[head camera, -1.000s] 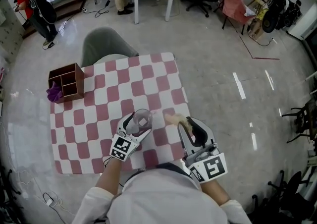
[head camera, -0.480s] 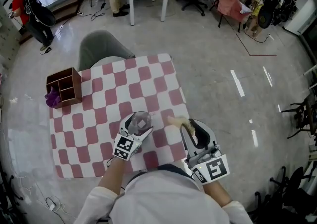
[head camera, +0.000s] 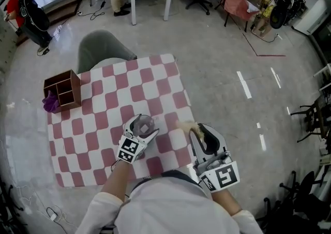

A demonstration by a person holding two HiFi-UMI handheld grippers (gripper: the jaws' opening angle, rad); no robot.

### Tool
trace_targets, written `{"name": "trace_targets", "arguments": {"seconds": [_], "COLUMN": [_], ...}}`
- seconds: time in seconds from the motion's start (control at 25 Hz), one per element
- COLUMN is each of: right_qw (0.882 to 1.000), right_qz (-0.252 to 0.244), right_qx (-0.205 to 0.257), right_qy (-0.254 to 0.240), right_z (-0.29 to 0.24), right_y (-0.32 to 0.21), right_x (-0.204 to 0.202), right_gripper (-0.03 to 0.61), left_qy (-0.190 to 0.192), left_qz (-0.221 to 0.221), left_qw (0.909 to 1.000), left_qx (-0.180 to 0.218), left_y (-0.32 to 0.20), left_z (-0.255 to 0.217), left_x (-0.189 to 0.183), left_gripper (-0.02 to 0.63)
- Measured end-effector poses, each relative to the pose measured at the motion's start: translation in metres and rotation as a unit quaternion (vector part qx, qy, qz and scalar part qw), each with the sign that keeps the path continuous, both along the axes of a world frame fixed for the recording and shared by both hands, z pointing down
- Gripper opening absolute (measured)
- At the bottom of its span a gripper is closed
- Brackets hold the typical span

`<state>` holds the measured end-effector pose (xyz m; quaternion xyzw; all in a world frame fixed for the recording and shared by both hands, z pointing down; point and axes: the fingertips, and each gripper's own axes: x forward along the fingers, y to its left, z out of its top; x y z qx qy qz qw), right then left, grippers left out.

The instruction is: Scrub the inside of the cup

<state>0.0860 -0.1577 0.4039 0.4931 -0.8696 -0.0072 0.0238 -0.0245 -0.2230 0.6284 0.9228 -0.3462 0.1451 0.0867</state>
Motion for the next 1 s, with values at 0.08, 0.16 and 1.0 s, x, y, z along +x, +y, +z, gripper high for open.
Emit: {"name": "trace_targets", "arguments": {"seconds": [0.08,0.16,1.0], "right_qw": [1.0,1.0,0.999], "right_qz": [0.001,0.001,-0.036], "right_qx": [-0.001,-0.001,0.025], "right_qy": [-0.001,-0.002,-0.02], "right_z": [0.001,0.001,-0.022], "right_y": [0.0,-0.001,-0.009], "right_x": [0.001,0.001,-0.017], "right_gripper": [0.107,0.106,0.106], "left_qy": [0.002,0.004,-0.071], "left_qz": [0.003,0.006,0.03], "left_qw": [1.0,0.9999,0.9967], "left_qx": [-0.005,-0.007,0.026], "left_y": [0.0,0.0,0.003], "left_z": [0.001,0.002,-0.044], "left_x": [0.001,0.001,-0.003], "left_gripper": [0.383,0.383,0.383]}}
